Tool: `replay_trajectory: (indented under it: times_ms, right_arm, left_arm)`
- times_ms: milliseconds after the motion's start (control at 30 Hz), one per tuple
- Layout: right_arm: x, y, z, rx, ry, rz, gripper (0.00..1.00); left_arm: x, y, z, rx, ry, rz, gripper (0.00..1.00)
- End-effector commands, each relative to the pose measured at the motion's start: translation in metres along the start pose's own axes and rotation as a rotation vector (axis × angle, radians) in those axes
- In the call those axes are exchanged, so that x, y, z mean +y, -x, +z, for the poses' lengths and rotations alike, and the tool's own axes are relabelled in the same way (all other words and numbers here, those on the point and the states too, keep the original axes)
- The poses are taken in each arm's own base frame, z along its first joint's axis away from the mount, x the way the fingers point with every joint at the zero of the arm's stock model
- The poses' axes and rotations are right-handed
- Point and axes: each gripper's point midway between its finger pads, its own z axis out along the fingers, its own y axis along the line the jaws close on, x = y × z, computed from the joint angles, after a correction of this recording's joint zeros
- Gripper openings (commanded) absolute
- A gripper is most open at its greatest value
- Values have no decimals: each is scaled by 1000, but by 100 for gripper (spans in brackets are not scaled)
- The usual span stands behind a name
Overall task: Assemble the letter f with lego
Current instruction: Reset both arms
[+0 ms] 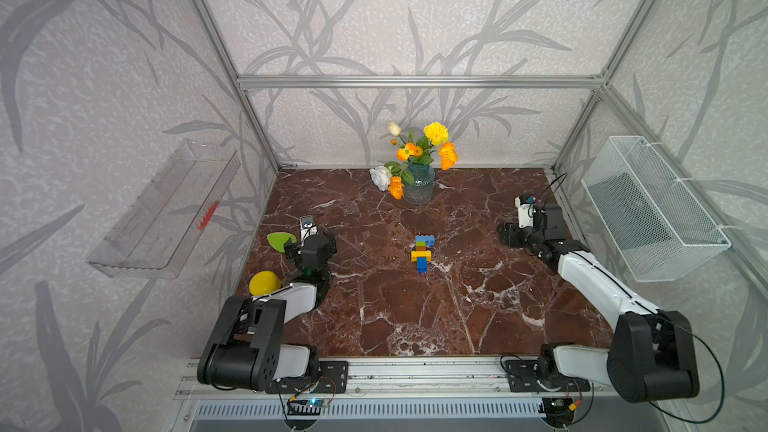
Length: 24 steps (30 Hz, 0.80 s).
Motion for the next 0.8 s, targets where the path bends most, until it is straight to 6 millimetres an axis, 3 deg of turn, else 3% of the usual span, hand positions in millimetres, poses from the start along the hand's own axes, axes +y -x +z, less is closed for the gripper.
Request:
replay_trajectory:
  times_ms: [0, 100, 367, 633, 767]
  right_arm:
    - [-9, 27, -5, -168, -51, -56, 77]
    - [-12, 24, -1, -211, -66, -82, 78]
    - [-16, 6, 24, -238, -71, -113, 78]
    - [-13, -13, 44, -290, -38, -132, 78]
    - [-7, -13, 46, -310, -4, -162, 79]
  left_arm:
    - [-1, 16, 1, -79, -26, -68, 99]
    - [-4, 15, 4, -75, -53, -73, 99]
    - [-43, 3, 9, -63, -255, 22, 99]
    - [-48, -2, 12, -46, -294, 26, 99]
    - [-41, -2, 20, -12, -247, 5, 99]
